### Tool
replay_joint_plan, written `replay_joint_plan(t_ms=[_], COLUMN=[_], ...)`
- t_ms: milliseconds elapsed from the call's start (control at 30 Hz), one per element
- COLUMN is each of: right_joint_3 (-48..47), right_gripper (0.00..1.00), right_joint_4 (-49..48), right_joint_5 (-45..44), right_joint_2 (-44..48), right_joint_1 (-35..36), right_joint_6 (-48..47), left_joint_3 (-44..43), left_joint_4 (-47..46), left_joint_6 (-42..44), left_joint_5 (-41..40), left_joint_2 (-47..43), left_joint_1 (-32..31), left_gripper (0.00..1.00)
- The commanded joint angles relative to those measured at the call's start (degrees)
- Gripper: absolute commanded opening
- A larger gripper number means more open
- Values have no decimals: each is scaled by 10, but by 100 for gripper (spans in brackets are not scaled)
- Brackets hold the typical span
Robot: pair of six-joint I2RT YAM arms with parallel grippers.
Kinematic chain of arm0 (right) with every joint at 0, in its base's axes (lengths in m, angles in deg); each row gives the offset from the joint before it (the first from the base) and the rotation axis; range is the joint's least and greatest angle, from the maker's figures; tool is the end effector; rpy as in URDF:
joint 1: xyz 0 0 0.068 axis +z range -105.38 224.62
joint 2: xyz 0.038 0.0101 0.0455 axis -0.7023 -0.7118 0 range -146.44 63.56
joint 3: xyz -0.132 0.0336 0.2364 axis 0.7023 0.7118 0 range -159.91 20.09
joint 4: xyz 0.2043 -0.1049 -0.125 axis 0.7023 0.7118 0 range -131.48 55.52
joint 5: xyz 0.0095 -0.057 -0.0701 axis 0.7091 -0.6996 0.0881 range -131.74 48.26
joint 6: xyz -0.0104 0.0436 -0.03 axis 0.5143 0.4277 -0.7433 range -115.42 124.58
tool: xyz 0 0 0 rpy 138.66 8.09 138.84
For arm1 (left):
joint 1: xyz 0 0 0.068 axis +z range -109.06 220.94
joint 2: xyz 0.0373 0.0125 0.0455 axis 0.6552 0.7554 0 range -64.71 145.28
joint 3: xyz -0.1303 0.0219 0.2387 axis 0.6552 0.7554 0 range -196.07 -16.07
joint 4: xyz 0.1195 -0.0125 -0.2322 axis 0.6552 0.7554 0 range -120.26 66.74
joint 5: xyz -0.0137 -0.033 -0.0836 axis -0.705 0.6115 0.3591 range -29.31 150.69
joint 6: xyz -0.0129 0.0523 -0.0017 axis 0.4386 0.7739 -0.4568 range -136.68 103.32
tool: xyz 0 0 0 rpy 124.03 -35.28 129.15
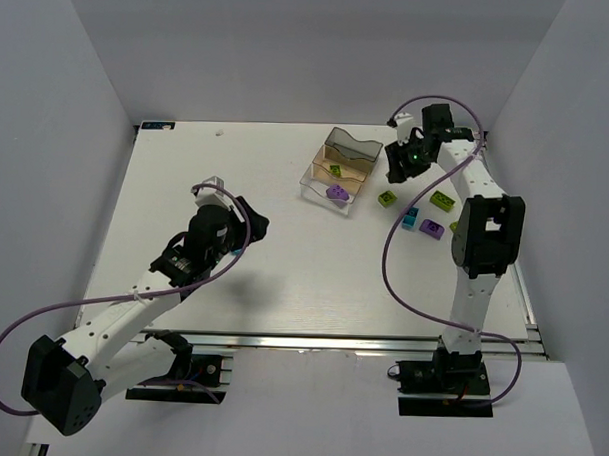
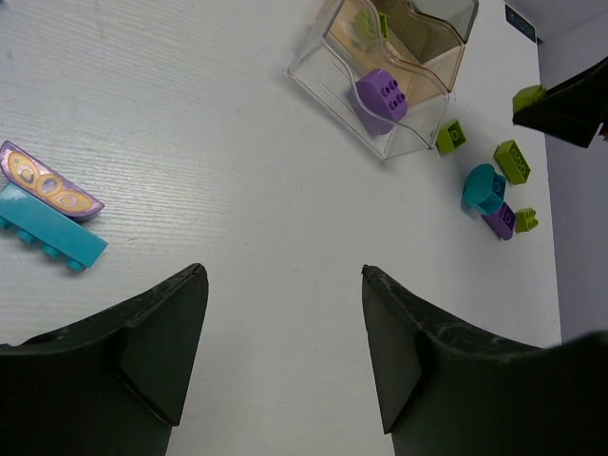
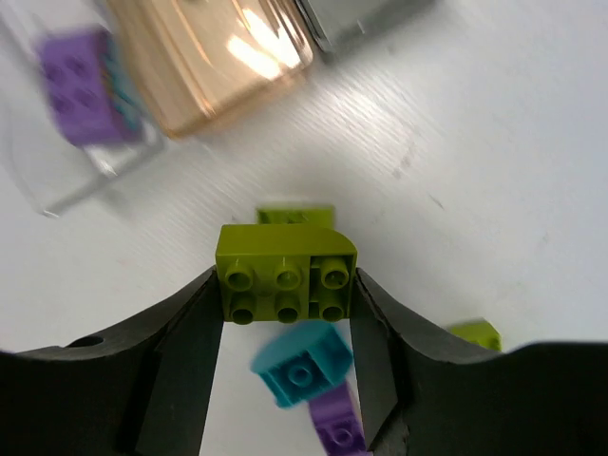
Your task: Sort the legos into containers by color
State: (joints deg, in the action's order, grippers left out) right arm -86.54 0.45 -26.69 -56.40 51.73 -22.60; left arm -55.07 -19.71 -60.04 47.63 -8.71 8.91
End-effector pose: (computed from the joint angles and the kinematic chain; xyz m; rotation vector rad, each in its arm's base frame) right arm 0.4610 0.0669 0.2551 -0.8342 2.3539 0.1884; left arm 0.1912 -0.1101 0.2679 -0.3499 2.0603 -0.5838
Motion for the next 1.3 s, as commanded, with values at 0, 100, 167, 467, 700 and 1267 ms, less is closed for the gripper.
replay_joint_plan(t_ms=[0, 100, 167, 467, 700, 1267], right_joint_3=[-22, -16, -18, -71, -83, -86], right_gripper=[0, 1, 1, 16, 32, 68], right_joint_4=[-61, -121, -143, -186, -189, -195], right_joint_5=[137, 164, 160, 94, 50, 43], right_joint_2=[25, 19, 9, -45, -69, -72], right_joint_1=[13, 24, 28, 74, 79, 79], right_joint_6=[106, 175, 213, 248, 222, 190], left_joint_3=[5, 7, 9, 18, 17, 12], left_joint_4=[-13, -14, -16, -11, -18, -31], left_joint_6=[-5, -11, -15, -33, -34, -30], left_joint_5=[6, 8, 9, 8, 14, 30], left_joint_2=[-17, -20, -24, -35, -23, -5], left_joint_1=[1, 1, 0, 0, 0, 0], left_gripper=[76, 76, 76, 76, 76, 76])
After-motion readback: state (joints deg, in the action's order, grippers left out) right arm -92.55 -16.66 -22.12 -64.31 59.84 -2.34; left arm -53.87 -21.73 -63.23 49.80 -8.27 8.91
